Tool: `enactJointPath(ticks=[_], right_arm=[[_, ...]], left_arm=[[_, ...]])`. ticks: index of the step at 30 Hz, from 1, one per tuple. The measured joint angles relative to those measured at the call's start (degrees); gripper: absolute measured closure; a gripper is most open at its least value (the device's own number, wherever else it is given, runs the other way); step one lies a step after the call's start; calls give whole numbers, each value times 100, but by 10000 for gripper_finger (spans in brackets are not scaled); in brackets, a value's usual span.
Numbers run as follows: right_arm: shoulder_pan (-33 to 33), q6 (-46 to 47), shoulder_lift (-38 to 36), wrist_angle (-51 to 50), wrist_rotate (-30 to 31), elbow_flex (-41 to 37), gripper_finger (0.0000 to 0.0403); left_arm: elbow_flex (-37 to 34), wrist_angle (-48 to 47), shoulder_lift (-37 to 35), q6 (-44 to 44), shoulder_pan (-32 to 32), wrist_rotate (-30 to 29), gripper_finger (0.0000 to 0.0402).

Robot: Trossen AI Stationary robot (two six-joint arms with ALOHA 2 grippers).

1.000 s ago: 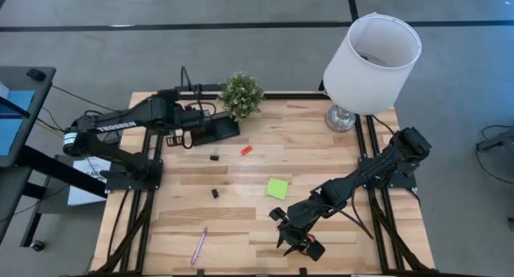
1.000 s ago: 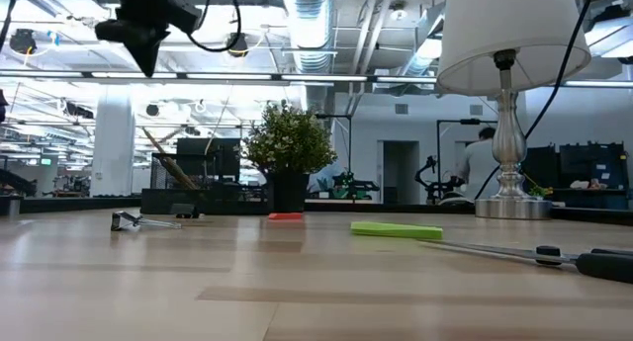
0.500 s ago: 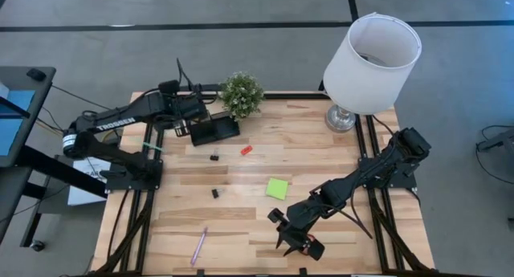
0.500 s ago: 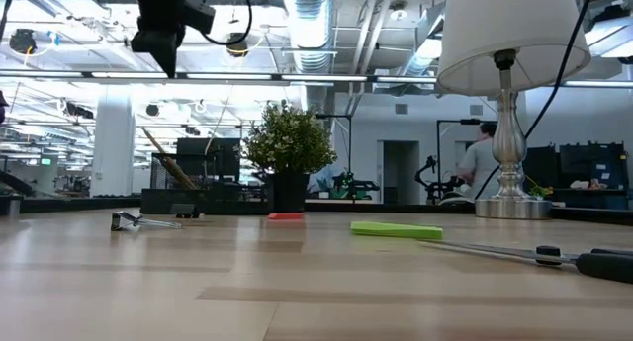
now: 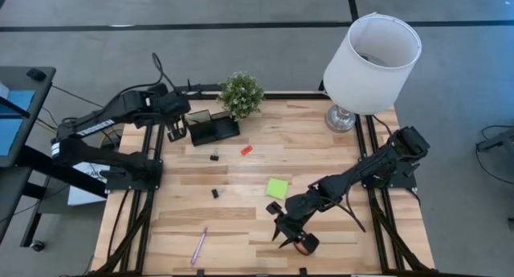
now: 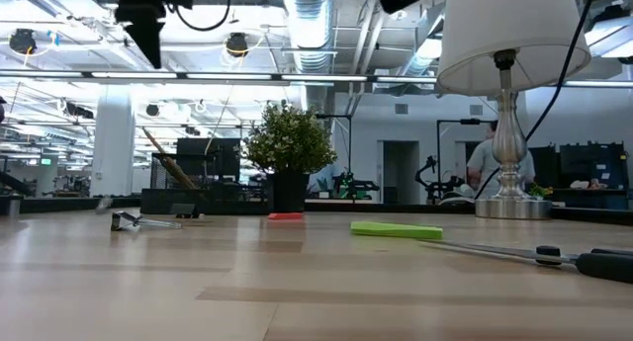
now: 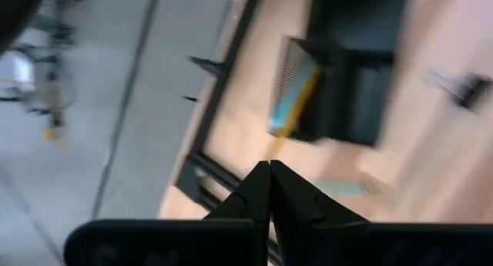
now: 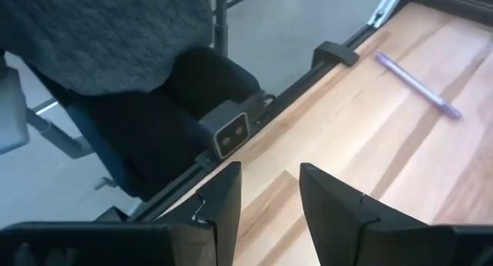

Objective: Pick and place office supplies into organizer
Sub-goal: Put the sky blue pencil into the black organizer

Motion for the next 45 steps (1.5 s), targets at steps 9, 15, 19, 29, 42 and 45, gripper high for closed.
enactJointPath(ticks=[9, 15, 19, 29, 42, 45], right_arm=[[-91, 1, 0, 176, 0, -25, 276], [-91, 1, 0, 207, -2, -25, 276], [-91, 1, 0, 188, -2, -25, 276], [-91, 106, 0, 139, -2, -25, 276], [-86, 200, 0, 118, -2, -25, 276], [-86, 200, 0, 118, -2, -25, 276]], left_arm=[[-502, -507, -28, -54, -1, 702, 391], [-1780, 535, -30, -204, -1, 621, 338], [-2584, 1387, -25, -1049, 17, 757, 306], [-3854, 2195, -25, -3716, 56, 818, 303], [-4516, 3802, -25, -4460, 56, 799, 303], [-4516, 3906, -25, -4647, 56, 796, 303]])
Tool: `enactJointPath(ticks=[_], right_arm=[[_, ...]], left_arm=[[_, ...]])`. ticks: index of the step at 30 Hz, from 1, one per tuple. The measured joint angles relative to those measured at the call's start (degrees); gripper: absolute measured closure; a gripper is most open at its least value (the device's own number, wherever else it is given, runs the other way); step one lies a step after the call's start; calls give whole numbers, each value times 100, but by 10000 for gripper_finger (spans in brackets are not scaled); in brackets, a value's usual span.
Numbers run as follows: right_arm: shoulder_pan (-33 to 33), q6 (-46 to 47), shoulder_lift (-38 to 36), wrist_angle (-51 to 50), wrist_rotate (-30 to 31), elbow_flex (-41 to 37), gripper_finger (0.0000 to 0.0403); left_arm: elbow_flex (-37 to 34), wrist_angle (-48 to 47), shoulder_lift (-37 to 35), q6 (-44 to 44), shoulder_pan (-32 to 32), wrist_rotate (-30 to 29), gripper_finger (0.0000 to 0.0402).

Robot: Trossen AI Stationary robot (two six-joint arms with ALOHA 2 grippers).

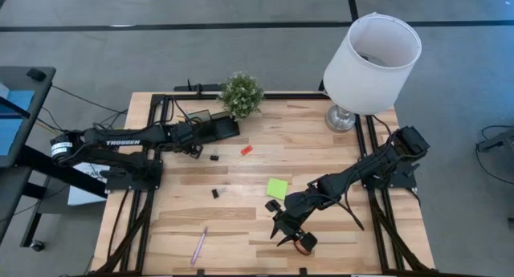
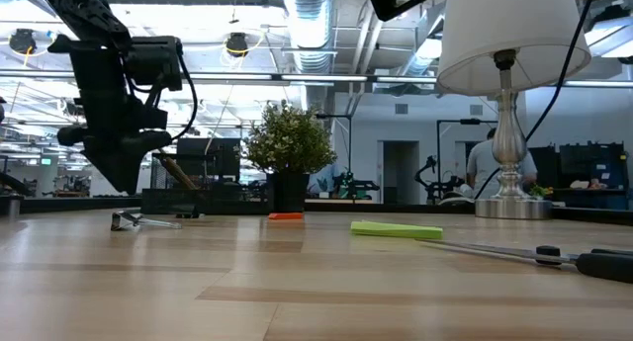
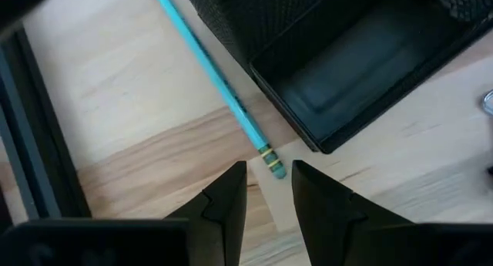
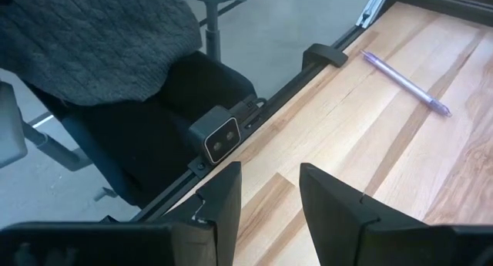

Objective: Pick and place office supplies into organizer
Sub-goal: Put the sky blue pencil into the black organizer

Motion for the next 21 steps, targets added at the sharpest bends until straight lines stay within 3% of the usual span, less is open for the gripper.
enactJointPath(ticks=[7, 16, 21], right_arm=[[0, 2, 0, 0, 2, 0, 276], [0, 116, 0, -9, 2, 0, 276], [0, 114, 0, -20, 2, 0, 276]], left_arm=[[0, 22, 221, -375, -32, -68, 303], [16, 635, 1286, -505, -134, -202, 303], [63, 480, 1655, -511, -146, -273, 304]])
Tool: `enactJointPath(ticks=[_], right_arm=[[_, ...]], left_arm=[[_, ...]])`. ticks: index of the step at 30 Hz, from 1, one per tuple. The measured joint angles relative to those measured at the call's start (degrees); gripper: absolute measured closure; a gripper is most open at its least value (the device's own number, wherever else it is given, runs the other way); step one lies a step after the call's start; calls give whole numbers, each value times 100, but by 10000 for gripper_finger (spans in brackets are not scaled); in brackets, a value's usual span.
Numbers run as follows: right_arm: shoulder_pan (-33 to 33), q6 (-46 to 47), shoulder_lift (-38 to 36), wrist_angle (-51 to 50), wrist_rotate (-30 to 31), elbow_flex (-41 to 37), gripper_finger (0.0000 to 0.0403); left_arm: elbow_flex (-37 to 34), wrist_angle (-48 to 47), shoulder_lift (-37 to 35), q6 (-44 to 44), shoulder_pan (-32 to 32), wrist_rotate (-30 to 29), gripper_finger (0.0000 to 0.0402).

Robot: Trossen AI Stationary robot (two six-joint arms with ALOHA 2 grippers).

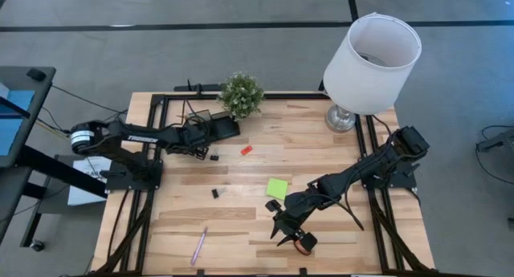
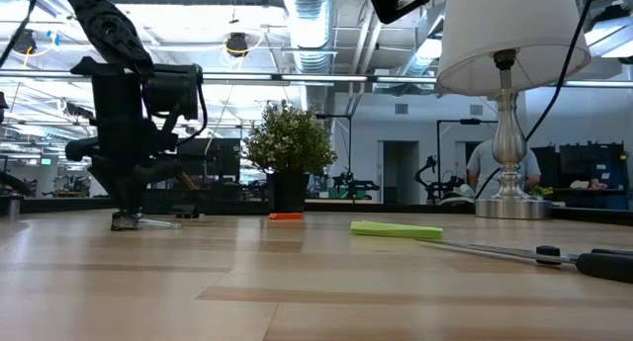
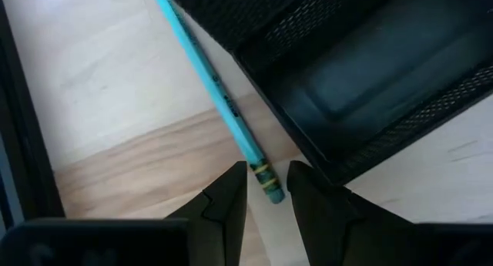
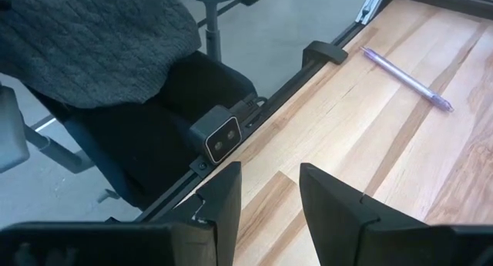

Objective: Pick and place office supplies into organizer
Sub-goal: Put the sky blue pencil into the black organizer

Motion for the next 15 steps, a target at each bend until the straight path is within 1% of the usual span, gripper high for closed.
enactJointPath(ticks=[3, 5, 7, 10, 11, 15], right_arm=[[0, 0, 0, -36, 0, 0, 276], [0, 0, 0, -39, 0, 0, 276], [2, 11, 0, -45, 0, 0, 276], [7, 212, 0, -71, 0, 0, 276], [9, 289, 0, -81, -1, 0, 276], [47, 436, 0, -87, 2, 0, 276]], left_arm=[[7, -284, 11, -2, -49, -9, 304], [0, -417, -2, 24, -80, -34, 312], [-10, -474, -2, 85, -85, -33, 332], [-16, -577, 0, 175, -83, -9, 378], [-20, -633, 0, 188, -80, 6, 387], [-23, -667, 0, 401, -111, 137, 387]])
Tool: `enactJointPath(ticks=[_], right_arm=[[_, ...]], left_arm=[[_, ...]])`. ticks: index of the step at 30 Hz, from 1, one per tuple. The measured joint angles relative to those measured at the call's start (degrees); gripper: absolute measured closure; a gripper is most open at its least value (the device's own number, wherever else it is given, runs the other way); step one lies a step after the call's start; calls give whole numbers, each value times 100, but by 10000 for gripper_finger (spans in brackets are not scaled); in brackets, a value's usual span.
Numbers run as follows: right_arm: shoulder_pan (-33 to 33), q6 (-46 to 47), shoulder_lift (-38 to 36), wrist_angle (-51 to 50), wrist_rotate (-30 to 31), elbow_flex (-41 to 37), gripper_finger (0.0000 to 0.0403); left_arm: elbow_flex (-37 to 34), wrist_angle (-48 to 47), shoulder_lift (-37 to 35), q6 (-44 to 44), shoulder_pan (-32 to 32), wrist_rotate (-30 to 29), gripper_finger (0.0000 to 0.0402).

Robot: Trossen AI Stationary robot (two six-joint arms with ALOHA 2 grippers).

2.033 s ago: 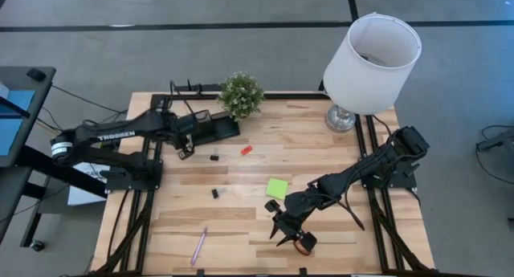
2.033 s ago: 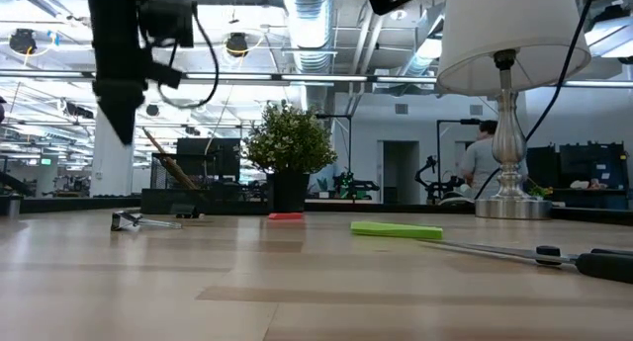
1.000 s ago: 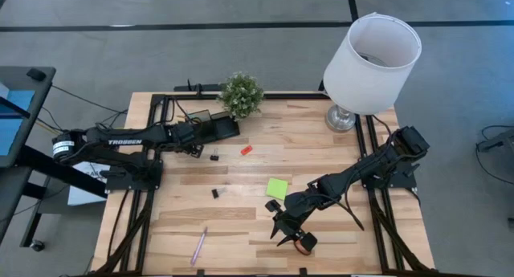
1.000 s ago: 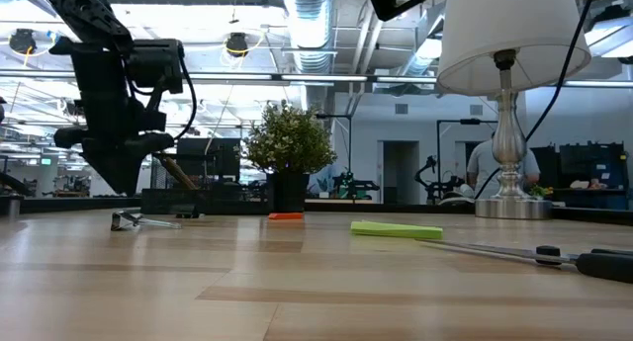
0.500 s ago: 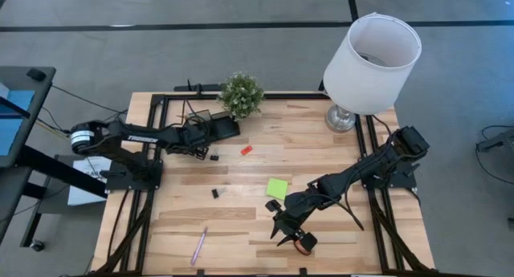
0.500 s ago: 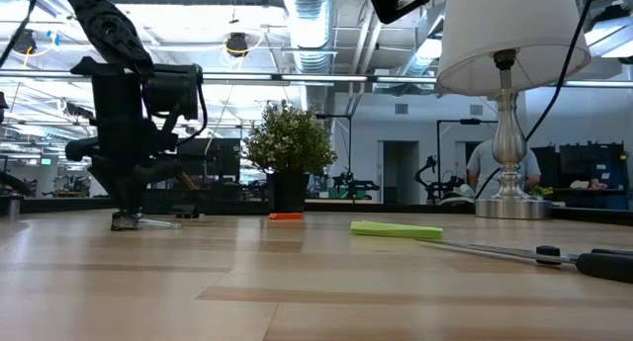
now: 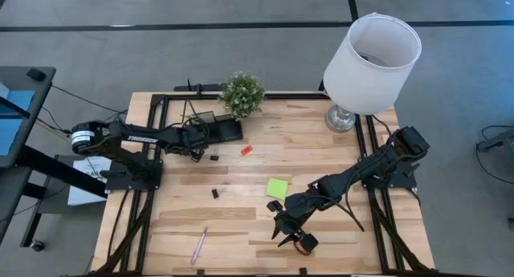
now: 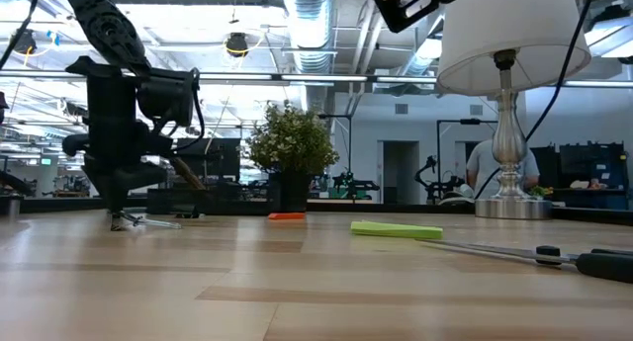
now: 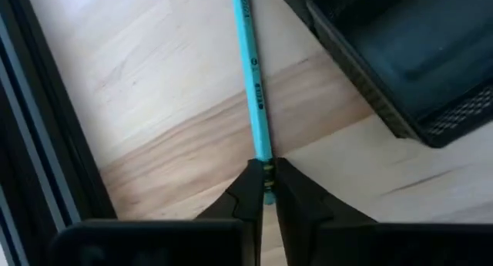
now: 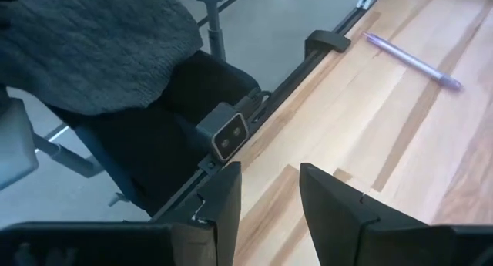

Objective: Pick and place office supplies into organizer
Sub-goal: Put the sky blue pencil into the black organizer, then put the purple pen into the black organizer

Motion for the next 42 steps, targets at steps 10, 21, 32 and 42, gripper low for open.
enactJointPath(ticks=[10, 21, 32, 42], right_arm=[[337, 0, 0, 100, 131, 0, 276], [251, -578, 0, 679, 1275, 0, 276], [-284, -602, 1143, 1399, 2100, 13, 276], [-819, -1024, 1203, 2601, 2271, 15, 276]], left_arm=[[94, -985, 36, -29, -972, 391, 399], [538, -1524, 50, -248, -1773, 1290, 399], [322, -902, 30, -1575, -2826, 716, 401], [333, -23, 31, -2620, -3958, -11, 401]])
